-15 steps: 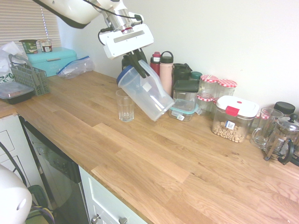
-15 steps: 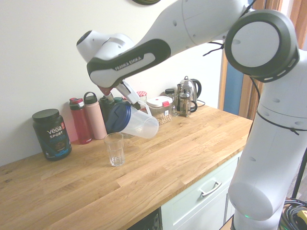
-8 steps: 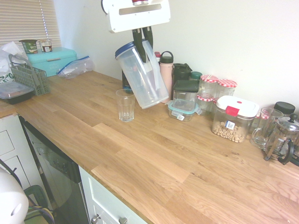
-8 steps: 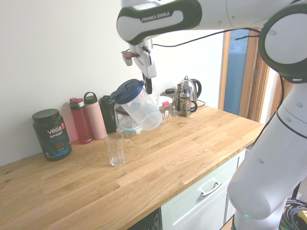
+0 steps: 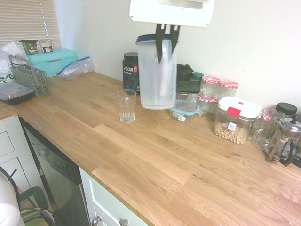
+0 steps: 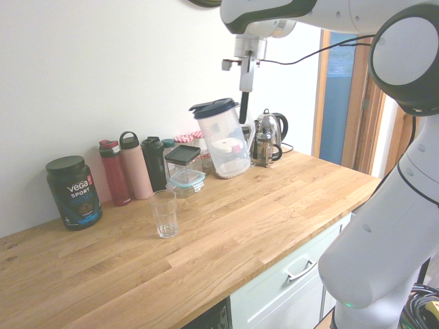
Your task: Pour me some water
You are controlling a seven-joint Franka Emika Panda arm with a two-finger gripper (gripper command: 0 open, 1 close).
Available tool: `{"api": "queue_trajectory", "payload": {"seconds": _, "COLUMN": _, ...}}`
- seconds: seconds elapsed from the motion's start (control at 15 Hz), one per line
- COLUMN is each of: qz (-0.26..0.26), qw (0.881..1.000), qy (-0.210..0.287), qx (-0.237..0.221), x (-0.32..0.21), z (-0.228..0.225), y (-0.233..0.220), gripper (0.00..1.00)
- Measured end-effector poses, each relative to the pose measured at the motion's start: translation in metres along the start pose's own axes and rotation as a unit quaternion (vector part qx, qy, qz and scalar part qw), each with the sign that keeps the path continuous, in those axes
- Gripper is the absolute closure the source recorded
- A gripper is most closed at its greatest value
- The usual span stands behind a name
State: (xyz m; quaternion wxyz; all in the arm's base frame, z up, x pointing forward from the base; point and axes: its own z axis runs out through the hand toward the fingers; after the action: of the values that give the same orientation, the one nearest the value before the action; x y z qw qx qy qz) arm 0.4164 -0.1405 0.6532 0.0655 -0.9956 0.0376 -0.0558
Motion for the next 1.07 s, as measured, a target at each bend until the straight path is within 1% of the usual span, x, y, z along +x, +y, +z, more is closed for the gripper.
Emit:
{"api": "queue_trajectory", "payload": {"seconds": 0.13, "qz": 0.058, "qw": 0.998, "qy": 0.018, "qx": 0.014, "x": -0.01, "z": 0.016, "y": 0.043, "gripper": 1.0}}
{"api": "queue_trajectory", "payload": {"seconds": 0.27, "qz": 0.117, "qw": 0.992, "qy": 0.043, "qx": 0.027, "x": -0.006, "z": 0.056, "y": 0.075, "gripper": 1.0}}
{"api": "queue_trajectory", "payload": {"seconds": 0.4, "qz": 0.175, "qw": 0.982, "qy": 0.066, "qx": 0.034, "x": 0.003, "z": 0.11, "y": 0.092, "gripper": 1.0}}
{"api": "queue_trajectory", "payload": {"seconds": 0.53, "qz": 0.228, "qw": 0.969, "qy": 0.086, "qx": 0.039, "x": 0.007, "z": 0.15, "y": 0.102, "gripper": 1.0}}
{"api": "queue_trajectory", "payload": {"seconds": 0.67, "qz": 0.278, "qw": 0.953, "qy": 0.113, "qx": 0.042, "x": 0.007, "z": 0.167, "y": 0.11, "gripper": 1.0}}
{"api": "queue_trajectory", "payload": {"seconds": 0.87, "qz": 0.341, "qw": 0.923, "qy": 0.173, "qx": 0.042, "x": 0.008, "z": 0.174, "y": 0.111, "gripper": 1.0}}
{"api": "queue_trajectory", "payload": {"seconds": 0.93, "qz": 0.35, "qw": 0.917, "qy": 0.186, "qx": 0.04, "x": 0.008, "z": 0.178, "y": 0.109, "gripper": 1.0}}
{"api": "queue_trajectory", "payload": {"seconds": 1.07, "qz": 0.35, "qw": 0.918, "qy": 0.184, "qx": 0.038, "x": 0.003, "z": 0.187, "y": 0.1, "gripper": 1.0}}
